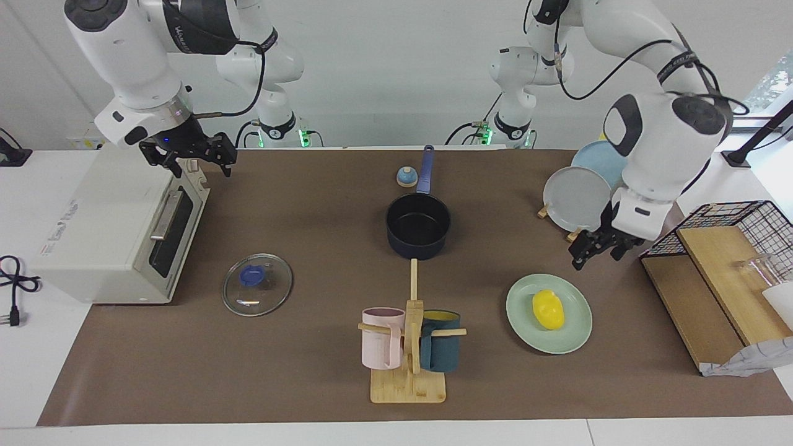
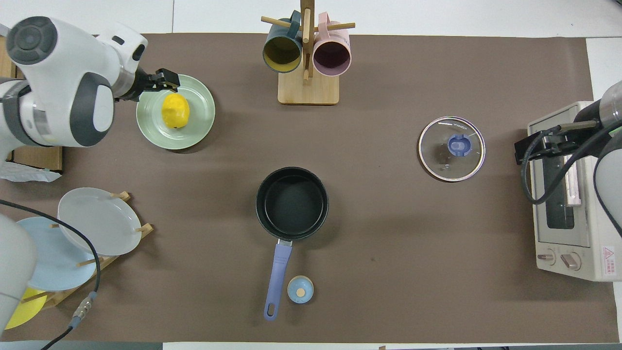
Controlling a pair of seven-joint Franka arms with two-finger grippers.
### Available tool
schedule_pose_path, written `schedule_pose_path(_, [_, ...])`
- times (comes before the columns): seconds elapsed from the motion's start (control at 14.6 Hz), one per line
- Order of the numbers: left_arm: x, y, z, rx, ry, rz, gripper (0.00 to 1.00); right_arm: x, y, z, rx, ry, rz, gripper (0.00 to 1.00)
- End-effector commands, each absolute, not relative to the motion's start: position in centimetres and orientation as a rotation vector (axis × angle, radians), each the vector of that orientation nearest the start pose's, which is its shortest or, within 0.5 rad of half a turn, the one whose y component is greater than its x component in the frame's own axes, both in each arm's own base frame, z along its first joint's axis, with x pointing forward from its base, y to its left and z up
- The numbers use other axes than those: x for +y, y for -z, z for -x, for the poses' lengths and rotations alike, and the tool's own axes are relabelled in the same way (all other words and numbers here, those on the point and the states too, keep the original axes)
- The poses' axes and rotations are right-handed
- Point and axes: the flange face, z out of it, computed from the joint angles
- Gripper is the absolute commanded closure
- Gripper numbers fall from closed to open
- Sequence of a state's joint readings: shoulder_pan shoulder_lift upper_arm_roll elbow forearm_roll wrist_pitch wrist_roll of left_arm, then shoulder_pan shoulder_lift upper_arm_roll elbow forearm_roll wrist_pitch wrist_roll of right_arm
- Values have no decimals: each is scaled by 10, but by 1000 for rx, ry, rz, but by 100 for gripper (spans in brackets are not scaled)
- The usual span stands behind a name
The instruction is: Transfer potato from pot to plate
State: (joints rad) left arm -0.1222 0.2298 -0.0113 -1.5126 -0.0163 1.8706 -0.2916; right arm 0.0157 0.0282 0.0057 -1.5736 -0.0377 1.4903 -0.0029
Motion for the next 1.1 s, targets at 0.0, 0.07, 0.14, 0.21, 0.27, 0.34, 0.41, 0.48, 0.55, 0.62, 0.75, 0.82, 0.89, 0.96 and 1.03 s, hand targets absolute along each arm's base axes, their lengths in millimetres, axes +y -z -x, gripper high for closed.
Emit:
schedule_pose_path(0.0, [-78, -597, -591, -202, 120, 3143, 0, 11, -609, -540, -23, -172, 3158, 0])
schedule_pose_path(0.07, [-76, -611, -573, -152, 64, 3139, 0, 12, -609, -540, -23, -169, 3160, 0])
schedule_pose_path(0.14, [-74, -623, -557, -132, 14, 3134, 0, 11, -608, -541, -21, -162, 3160, 0])
schedule_pose_path(0.21, [-72, -632, -542, -130, -29, 3129, 0, 10, -608, -542, -16, -160, 3161, 0])
schedule_pose_path(0.27, [-76, -634, -531, -118, -69, 3124, 0, 10, -608, -541, -16, -162, 3162, 0])
schedule_pose_path(0.34, [-76, -632, -520, -111, -97, 3120, 0, 7, -607, -542, -11, -164, 3162, 0])
schedule_pose_path(0.41, [-76, -624, -512, -108, -125, 3115, 0, 7, -606, -543, -9, -174, 3161, 0])
schedule_pose_path(0.48, [-76, -613, -505, -103, -134, 3113, 0, 4, -607, -543, -8, -175, 3172, 0])
schedule_pose_path(0.55, [-76, -605, -504, -101, -108, 3116, 0, 4, -607, -545, -10, -177, 3176, 0])
schedule_pose_path(0.62, [-77, -601, -509, -105, -76, 3122, 0, 4, -607, -545, -10, -180, 3176, 0])
schedule_pose_path(0.75, [-72, -589, -524, -127, -73, 3122, 0, 5, -605, -547, -12, -189, 3174, 0])
schedule_pose_path(0.82, [-74, -595, -531, -122, -62, 3125, 0, 3, -605, -547, -5, -182, 3175, 0])
schedule_pose_path(0.89, [-74, -607, -536, -122, -46, 3127, 0, 3, -605, -547, -1, -179, 3167, 0])
schedule_pose_path(0.96, [-76, -611, -538, -108, -46, 3126, 0, 0, -606, -547, 6, -175, 3164, 0])
schedule_pose_path(1.03, [-78, -614, -535, -92, -36, 3126, 0, 0, -607, -547, 9, -175, 3164, 0])
